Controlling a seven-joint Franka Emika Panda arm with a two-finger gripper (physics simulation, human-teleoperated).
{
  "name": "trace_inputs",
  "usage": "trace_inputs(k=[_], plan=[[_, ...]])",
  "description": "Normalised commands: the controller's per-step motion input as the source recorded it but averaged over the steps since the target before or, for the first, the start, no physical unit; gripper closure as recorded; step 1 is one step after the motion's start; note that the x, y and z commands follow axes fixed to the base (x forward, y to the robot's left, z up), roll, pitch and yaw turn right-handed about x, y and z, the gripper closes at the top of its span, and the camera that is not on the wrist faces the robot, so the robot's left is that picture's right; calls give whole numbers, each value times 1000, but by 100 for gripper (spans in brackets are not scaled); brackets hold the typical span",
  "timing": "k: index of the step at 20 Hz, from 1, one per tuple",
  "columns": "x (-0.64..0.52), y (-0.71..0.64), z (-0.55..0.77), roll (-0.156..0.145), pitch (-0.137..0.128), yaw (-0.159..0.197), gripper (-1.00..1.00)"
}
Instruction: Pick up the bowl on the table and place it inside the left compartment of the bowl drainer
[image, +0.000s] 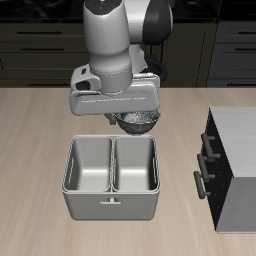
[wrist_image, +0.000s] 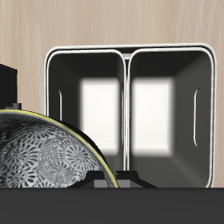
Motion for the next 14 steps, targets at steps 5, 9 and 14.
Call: trace_inputs(k=[5,9,14], plan=[[9,-66,-164,-9,21,0,100],[-1,-76,-135,-11,18,-2,100],[22,-65,-99,-6,12,3,100]])
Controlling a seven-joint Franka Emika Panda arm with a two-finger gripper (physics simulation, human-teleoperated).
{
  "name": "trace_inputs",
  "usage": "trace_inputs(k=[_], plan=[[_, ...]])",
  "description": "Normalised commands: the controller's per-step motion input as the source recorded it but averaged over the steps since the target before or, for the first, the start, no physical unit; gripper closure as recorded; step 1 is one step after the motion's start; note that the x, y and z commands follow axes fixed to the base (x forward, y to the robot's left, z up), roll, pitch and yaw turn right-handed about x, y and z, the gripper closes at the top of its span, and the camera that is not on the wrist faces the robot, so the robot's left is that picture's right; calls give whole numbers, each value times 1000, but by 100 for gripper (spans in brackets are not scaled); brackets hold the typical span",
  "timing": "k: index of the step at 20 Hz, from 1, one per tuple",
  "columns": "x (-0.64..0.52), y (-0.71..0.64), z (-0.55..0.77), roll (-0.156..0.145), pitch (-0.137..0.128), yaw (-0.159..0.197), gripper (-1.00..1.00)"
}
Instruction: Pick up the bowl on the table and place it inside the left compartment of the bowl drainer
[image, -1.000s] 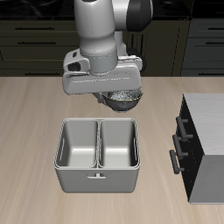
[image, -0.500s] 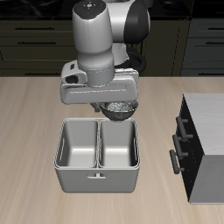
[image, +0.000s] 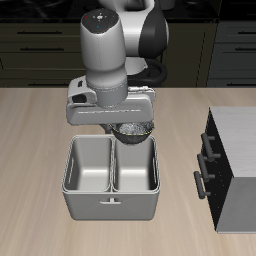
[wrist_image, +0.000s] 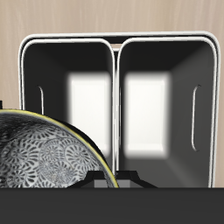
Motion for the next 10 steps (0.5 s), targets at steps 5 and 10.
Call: trace_inputs(k=[5,10], plan=[[-1,-14,-105,-2,17,5,100],[1,-37,-75,-9,13,22,100]])
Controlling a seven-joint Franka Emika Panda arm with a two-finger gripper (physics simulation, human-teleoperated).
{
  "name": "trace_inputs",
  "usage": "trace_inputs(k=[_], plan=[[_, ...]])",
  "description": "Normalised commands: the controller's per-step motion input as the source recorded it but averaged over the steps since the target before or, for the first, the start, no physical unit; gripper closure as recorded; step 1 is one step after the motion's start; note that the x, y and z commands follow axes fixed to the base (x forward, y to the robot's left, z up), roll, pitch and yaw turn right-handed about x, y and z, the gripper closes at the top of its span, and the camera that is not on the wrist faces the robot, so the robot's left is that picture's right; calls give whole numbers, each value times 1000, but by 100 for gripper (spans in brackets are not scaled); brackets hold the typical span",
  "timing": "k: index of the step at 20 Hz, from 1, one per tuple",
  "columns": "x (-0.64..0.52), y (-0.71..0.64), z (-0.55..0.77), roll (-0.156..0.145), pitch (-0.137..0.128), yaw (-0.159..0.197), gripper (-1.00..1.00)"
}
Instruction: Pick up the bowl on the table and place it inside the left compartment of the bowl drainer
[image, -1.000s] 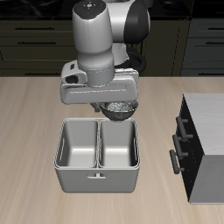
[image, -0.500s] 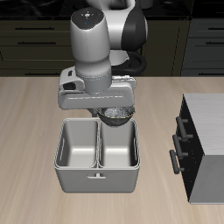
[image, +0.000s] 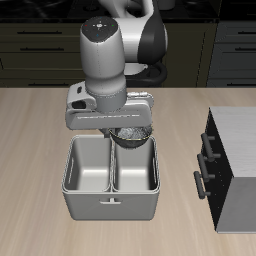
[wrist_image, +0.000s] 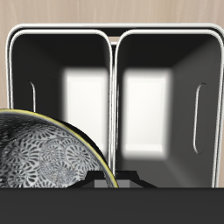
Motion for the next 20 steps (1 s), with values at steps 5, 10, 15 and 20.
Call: trace_inputs(k=[5,10,15,20], plan=[[-38,-35,-38,-19,13,18,100],[-113,-39,168,-18,-20,21,100],[24,-97,75,-11,-6,3,100],[15,20,41,15,0,14,100]])
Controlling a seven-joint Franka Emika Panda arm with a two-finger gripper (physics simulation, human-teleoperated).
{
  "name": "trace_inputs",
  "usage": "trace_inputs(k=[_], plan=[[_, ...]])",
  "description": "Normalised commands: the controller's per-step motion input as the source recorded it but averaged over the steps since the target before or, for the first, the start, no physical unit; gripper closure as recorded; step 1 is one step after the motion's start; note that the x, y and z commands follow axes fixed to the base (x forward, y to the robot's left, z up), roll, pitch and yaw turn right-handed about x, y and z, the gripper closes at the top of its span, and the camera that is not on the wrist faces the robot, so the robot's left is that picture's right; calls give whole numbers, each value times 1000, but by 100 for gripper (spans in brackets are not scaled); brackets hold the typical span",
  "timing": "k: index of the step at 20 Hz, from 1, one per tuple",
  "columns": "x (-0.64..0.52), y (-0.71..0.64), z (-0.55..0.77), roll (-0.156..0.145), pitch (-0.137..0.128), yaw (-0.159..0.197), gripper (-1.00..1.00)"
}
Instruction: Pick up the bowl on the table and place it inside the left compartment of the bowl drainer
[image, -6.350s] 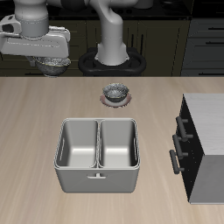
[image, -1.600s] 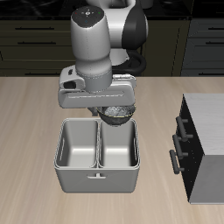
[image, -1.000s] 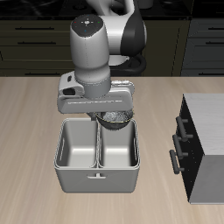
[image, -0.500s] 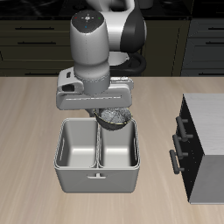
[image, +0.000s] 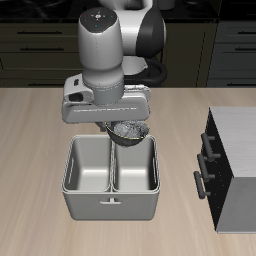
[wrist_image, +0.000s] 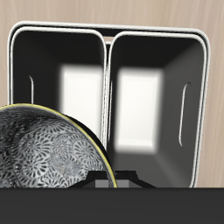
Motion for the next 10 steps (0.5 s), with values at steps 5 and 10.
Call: trace_inputs(k=[5,10], plan=[[26,-65,61,-7,-9,7,100],[84,-103,81,-47,-23,64,100]])
